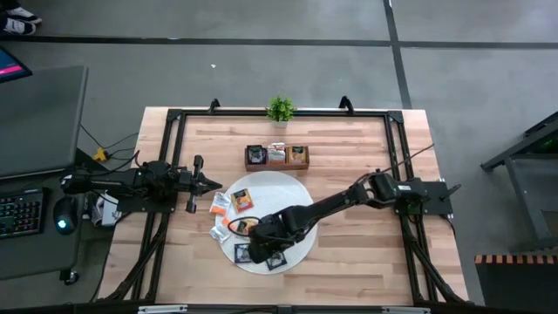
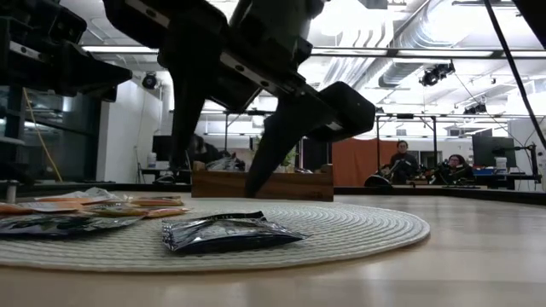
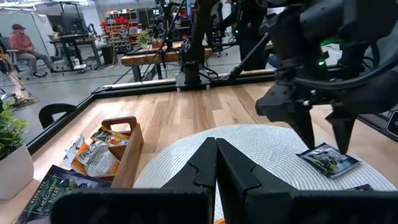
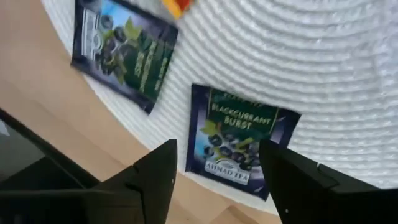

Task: Pick & Place Tea
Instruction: Put the dark purple tea bag into the left section of the wooden organizer

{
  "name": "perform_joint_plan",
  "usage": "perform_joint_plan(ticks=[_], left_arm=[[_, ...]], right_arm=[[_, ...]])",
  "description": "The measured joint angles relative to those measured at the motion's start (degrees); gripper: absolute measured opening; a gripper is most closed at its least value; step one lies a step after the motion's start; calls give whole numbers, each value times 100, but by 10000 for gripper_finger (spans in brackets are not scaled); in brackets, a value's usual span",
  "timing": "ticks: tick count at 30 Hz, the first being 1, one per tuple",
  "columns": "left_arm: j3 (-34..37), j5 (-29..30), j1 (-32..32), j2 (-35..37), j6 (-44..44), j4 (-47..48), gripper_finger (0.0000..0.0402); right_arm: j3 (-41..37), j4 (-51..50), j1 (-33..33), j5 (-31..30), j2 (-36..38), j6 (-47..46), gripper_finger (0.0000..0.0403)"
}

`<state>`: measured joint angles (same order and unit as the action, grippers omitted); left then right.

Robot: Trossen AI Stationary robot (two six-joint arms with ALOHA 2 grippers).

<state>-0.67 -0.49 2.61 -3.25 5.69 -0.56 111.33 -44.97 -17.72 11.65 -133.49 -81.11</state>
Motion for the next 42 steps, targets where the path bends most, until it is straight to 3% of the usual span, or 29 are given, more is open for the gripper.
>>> perform_joint_plan(ticks=[35,42], left_arm=[[0,-2,0,-2,0,0,1],[0,-2,2,0,-2,-2,1]], right_arm=[[17,-2,-28,125,-381,-270,225],[26,27,-23,429,-616,-318,224]])
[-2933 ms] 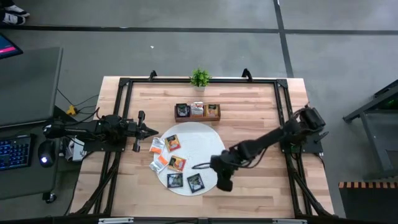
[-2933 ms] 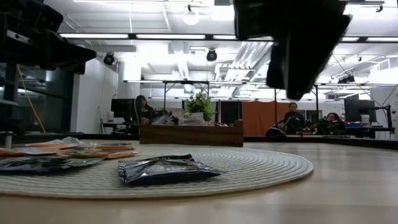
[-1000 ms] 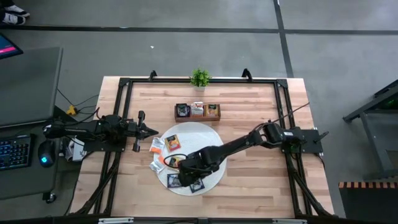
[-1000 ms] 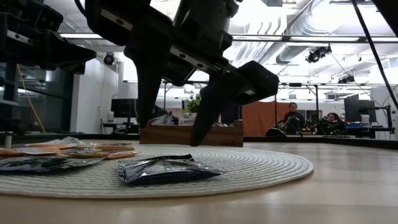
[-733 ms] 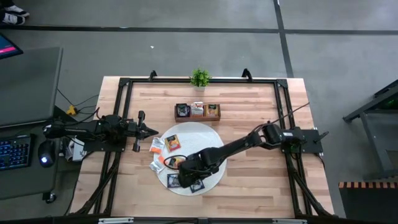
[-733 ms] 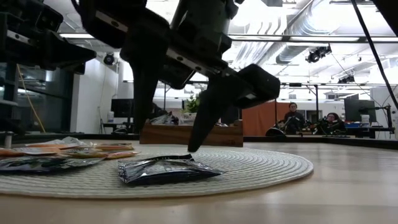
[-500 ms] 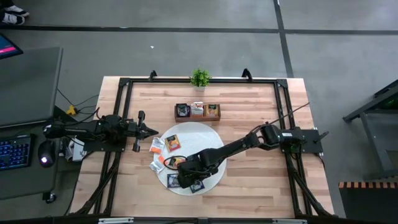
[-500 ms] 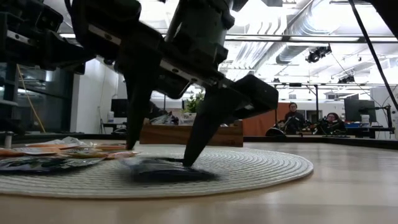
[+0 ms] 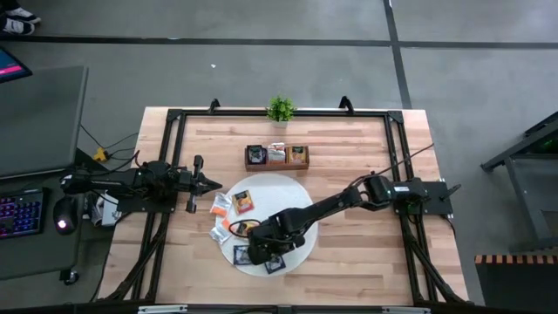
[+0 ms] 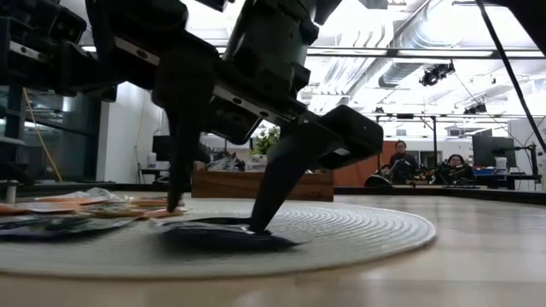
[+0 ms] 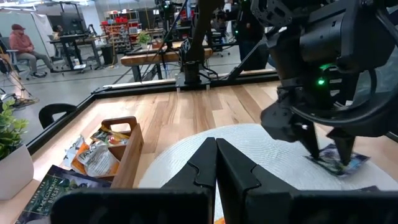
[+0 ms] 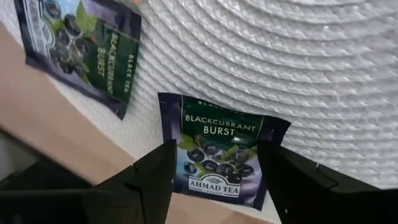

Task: Pick & Place Tea
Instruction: Put the dark purple tea bag into the left section of the wooden organizer

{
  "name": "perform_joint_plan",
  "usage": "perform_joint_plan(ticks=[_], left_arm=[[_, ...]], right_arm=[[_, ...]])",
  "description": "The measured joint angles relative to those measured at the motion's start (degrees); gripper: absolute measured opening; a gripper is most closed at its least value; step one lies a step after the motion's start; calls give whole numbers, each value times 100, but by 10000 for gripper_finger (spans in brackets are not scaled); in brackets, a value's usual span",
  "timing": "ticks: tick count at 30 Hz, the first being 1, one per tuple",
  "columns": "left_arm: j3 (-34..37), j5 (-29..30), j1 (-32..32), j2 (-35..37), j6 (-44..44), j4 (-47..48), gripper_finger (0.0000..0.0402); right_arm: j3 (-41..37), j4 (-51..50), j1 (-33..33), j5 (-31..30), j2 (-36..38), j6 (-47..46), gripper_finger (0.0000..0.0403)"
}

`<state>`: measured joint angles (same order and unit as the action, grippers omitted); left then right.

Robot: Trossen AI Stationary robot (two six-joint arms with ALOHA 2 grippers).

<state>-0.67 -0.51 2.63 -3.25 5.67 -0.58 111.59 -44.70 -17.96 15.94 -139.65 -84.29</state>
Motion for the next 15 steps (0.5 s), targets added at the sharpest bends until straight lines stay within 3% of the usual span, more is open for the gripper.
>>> perform_joint_plan(ticks=[5,15], left_arm=[[0,0,0,0,2,1,1],[0,0,0,0,1,1,1]], right_arm=[[2,44,0,162,-104,-90,210],[-3,-153,113,131,-138,136,141]])
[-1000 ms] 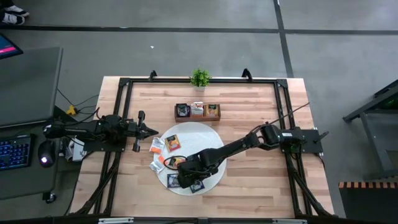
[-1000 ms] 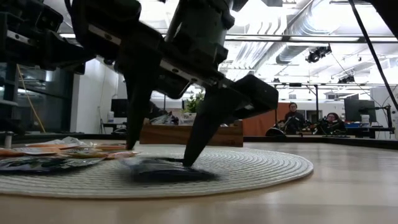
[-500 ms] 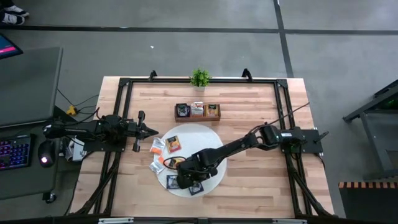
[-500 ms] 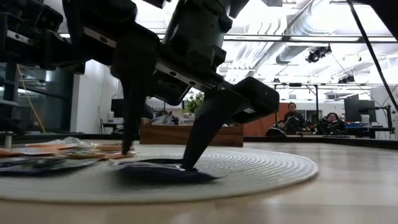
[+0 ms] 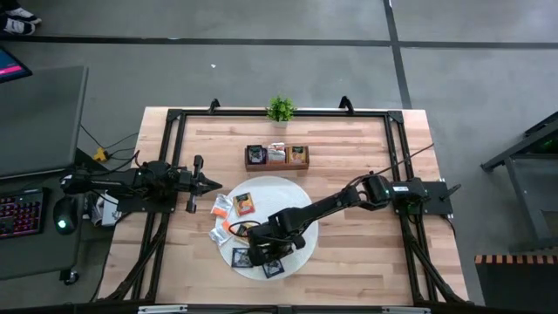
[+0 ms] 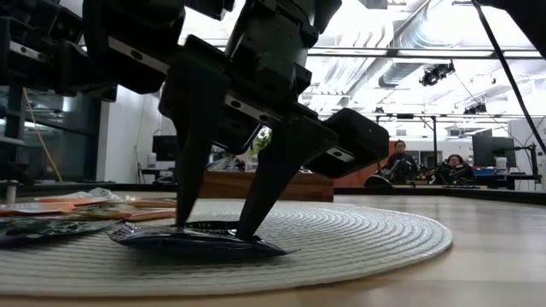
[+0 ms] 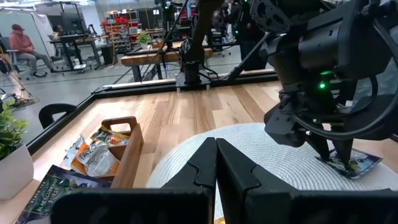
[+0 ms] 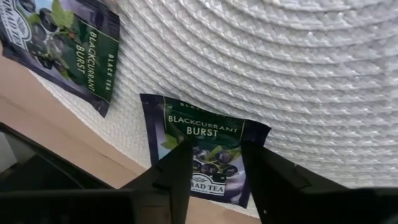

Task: Pick & Place Tea
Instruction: Put the dark purple tea bag into the left section of the wooden organizer

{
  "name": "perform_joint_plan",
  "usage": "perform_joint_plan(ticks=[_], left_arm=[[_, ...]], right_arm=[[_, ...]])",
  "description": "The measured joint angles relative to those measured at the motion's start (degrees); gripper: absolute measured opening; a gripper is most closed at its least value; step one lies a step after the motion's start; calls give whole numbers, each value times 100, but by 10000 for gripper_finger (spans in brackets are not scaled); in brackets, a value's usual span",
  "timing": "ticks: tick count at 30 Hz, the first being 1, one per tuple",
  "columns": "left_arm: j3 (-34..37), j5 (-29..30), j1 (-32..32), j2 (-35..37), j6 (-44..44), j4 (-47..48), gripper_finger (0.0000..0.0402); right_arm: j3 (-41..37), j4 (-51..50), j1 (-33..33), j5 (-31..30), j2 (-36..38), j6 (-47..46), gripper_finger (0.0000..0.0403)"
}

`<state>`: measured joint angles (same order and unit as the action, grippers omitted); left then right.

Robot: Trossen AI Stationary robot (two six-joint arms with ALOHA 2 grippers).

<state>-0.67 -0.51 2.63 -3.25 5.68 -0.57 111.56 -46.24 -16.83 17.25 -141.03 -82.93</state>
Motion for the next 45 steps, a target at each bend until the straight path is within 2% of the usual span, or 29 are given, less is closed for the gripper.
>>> perform_joint_plan(ticks=[4,8,17,28,33,39,45], left_arm=[[0,0,0,0,-1,1,1],[0,2,-1,0,0,-1,1],[0,2,-1,0,0,0,1],[0,2,-1,0,1,1,1],[0,2,0,0,0,0,1],[0,2,0,0,-1,-1,1],[0,2,0,0,-1,-1,1]], right_arm=[[-8,20,8,6,2,82,118],[-14,-4,8,-211,140,126,114],[-62,-679,28,-1055,698,212,129],[-45,-1341,-58,-1384,1053,-52,158],[-35,-572,-90,-1244,1056,-68,165],[-32,-461,-179,-1217,1056,-104,166],[-19,389,-264,-957,854,-64,166]])
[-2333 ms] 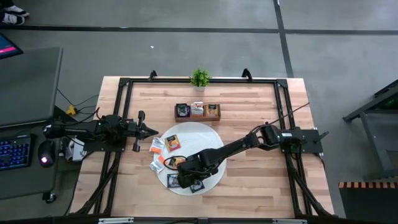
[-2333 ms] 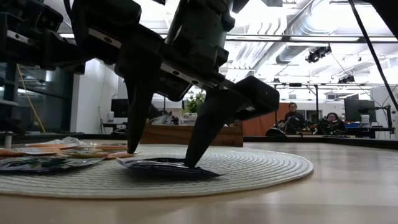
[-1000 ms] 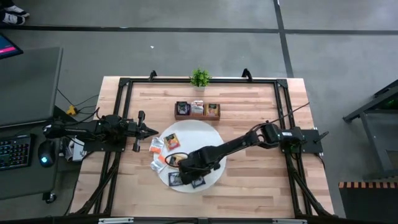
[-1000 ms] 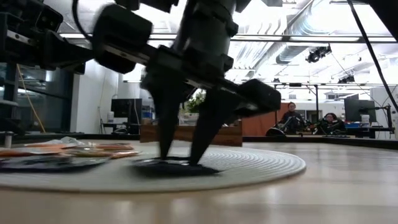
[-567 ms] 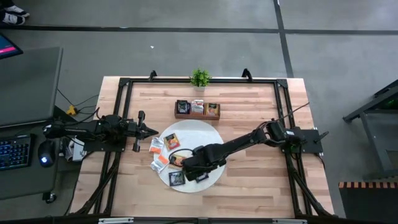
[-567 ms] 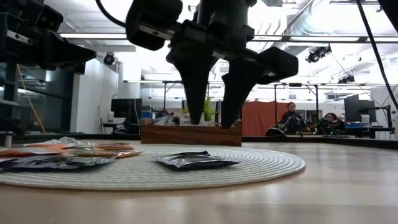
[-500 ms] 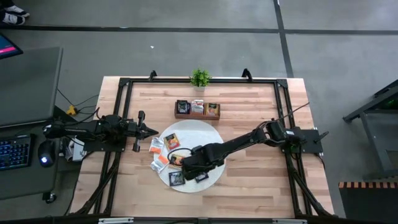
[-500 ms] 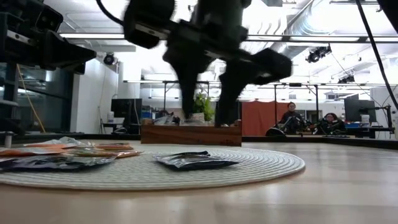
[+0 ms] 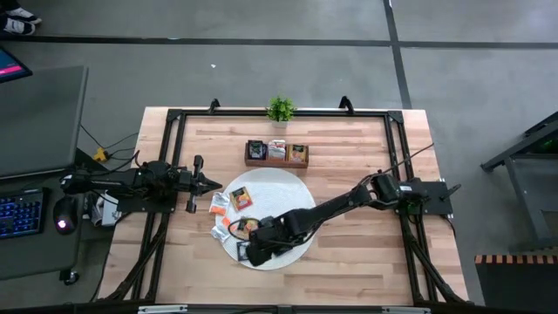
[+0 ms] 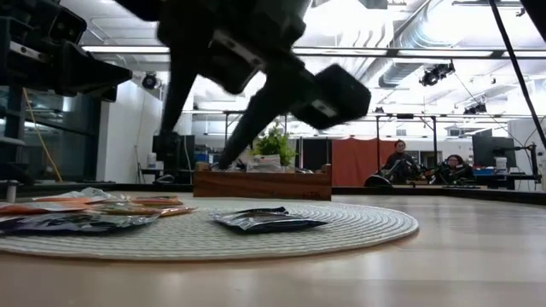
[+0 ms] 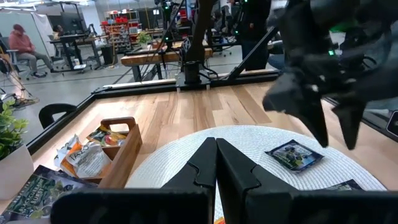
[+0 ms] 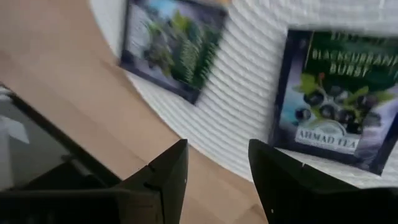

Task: Pick & Place Tea
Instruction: Put the dark purple tea bag into the left section of the wooden organizer

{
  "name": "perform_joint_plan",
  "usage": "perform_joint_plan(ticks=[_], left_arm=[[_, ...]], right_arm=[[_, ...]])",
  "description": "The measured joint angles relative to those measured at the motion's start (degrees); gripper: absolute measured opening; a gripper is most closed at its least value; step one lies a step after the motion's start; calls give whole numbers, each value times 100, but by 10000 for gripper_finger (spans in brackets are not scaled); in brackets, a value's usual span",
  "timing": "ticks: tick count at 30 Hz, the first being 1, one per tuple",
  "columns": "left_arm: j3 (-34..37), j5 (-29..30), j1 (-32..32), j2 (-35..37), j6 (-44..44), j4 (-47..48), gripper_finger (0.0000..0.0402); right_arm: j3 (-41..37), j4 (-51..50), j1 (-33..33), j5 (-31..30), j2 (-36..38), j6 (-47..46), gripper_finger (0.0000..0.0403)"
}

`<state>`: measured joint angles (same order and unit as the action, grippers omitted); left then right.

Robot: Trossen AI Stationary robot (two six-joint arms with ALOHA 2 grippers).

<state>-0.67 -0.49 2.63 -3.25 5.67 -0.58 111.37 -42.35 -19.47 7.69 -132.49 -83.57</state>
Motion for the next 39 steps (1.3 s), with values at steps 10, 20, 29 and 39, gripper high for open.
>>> perform_joint_plan(ticks=[10,20,29,39], left_arm=[[0,0,-1,-1,2,0,1],[0,0,-1,0,1,0,1],[0,0,-1,-2,1,0,1],[0,0,-1,0,2,1,1]], right_arm=[[-41,-413,-12,-40,-187,259,166],[-451,-343,36,-68,-150,290,165],[-506,-698,106,-57,-152,309,165],[-516,-1614,199,-314,-120,412,165]])
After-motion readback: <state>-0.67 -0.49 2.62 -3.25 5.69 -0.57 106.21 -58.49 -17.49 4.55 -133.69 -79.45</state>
